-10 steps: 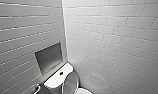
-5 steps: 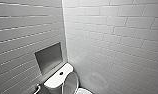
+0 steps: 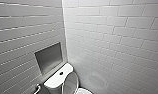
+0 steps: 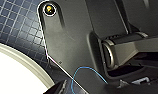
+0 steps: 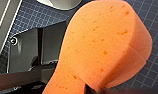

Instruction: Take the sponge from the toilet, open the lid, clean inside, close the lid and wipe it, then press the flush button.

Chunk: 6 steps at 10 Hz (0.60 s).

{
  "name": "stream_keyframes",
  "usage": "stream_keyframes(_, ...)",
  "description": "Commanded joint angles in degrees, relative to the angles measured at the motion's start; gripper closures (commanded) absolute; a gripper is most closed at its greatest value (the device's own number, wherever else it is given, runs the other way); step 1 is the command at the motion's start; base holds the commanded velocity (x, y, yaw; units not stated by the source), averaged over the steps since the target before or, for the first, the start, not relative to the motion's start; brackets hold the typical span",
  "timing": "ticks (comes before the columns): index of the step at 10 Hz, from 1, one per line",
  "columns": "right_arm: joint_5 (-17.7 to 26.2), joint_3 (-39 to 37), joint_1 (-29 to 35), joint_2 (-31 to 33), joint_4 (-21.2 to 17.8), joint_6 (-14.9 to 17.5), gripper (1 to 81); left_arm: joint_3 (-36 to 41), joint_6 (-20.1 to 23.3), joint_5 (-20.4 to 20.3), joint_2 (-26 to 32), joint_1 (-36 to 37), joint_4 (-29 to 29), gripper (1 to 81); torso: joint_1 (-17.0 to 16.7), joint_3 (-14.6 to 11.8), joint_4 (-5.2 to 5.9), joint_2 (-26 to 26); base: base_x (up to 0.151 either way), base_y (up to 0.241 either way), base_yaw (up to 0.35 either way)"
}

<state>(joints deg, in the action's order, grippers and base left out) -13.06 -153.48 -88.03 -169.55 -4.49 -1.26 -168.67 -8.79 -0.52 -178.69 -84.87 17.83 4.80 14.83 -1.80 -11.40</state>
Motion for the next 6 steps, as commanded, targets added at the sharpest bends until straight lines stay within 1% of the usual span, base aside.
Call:
stream_keyframes(1, 1.99, 22.51, 8.16, 12.52, -3.42, 0.65, 81.1, -0.18, 0.44, 3.60, 0.44, 1.33, 0.45, 1.0, 3.69, 0.00, 0.00, -5.73, 0.000, 0.000, 0.000)
stream_keyframes(2, 1.72, 25.08, 9.91, 15.25, -4.04, -1.37, 81.1, -0.17, 0.44, 3.51, 0.52, 1.24, 0.45, 1.0, 3.93, 0.00, 0.00, -6.14, 0.000, 0.000, 0.000)
stream_keyframes(4, 1.72, 28.85, 13.09, 19.90, -4.13, -6.37, 81.1, -0.17, 0.44, 3.60, 0.44, 1.15, 0.45, 1.0, 5.88, 0.00, 0.00, -9.27, 0.000, 0.000, 0.000)
stream_keyframes(6, 1.63, 30.88, 14.93, 21.86, -4.13, -8.32, 81.1, 0.44, 0.44, 3.60, 0.61, 1.16, 0.45, 1.0, 8.52, 0.00, 0.00, -13.53, 0.000, 0.000, 0.000)
